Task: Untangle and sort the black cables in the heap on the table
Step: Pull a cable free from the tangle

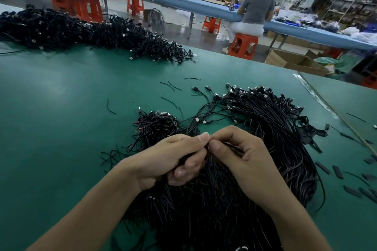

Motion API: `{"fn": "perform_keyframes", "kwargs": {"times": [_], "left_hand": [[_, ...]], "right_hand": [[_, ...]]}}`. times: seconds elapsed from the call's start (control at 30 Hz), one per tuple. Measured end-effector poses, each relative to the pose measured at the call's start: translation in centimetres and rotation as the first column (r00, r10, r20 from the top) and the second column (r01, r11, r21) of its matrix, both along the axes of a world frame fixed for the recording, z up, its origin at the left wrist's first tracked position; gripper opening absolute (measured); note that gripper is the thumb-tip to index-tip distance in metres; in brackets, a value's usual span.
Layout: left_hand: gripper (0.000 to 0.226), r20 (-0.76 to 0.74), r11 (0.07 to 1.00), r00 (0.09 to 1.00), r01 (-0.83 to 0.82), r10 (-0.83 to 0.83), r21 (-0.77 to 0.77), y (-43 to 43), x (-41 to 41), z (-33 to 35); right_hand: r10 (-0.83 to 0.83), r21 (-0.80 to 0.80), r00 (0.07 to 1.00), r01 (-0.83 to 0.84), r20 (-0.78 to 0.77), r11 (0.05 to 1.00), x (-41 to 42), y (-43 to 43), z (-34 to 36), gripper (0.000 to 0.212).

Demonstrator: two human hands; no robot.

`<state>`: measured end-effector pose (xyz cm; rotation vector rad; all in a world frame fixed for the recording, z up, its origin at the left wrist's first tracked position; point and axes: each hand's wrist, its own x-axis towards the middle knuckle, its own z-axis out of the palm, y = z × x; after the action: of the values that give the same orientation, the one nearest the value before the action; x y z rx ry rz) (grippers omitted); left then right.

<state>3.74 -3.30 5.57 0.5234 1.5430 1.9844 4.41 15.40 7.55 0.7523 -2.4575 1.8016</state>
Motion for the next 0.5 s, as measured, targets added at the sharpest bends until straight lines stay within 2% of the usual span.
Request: {"fn": "perform_keyframes", "kwargs": {"times": [0.1,0.2,0.3,0.43,0.47,0.5], "left_hand": [[0.052,0.061,0.995,0.997,0.049,-0.055,0.087,-0.2,-0.1,-0.2],[0.049,0.072,0.996,0.997,0.017,-0.024,0.086,0.1,-0.1,-0.4],[0.052,-0.039,0.981,0.985,-0.173,0.170,-0.090,1.0,-0.2,-0.5],[0.061,-0.228,0.864,0.898,-0.428,0.375,-0.266,2.1,-0.6,-1.1],[0.057,-0.203,0.842,0.880,-0.471,0.429,-0.262,2.4,-0.8,-1.2],[0.049,-0.111,0.843,0.872,-0.490,0.477,-0.224,2.7,-1.0,-1.2]], "right_hand": [[0.034,-0.040,0.999,-0.033,0.019,0.999,0.1,-0.2,-0.2,0.008],[0.069,-0.042,0.997,-0.068,0.025,0.997,0.1,-0.1,-0.3,0.012],[0.042,0.003,0.999,-0.042,0.014,0.999,-0.1,0.0,-0.7,0.014],[-0.117,0.100,0.985,0.131,-0.129,0.986,-0.6,-0.3,-1.5,0.018],[-0.141,0.108,0.977,0.160,-0.161,0.981,-0.6,-0.5,-1.6,0.017],[-0.158,0.105,0.971,0.179,-0.180,0.978,-0.8,-0.8,-1.8,0.016]]}}
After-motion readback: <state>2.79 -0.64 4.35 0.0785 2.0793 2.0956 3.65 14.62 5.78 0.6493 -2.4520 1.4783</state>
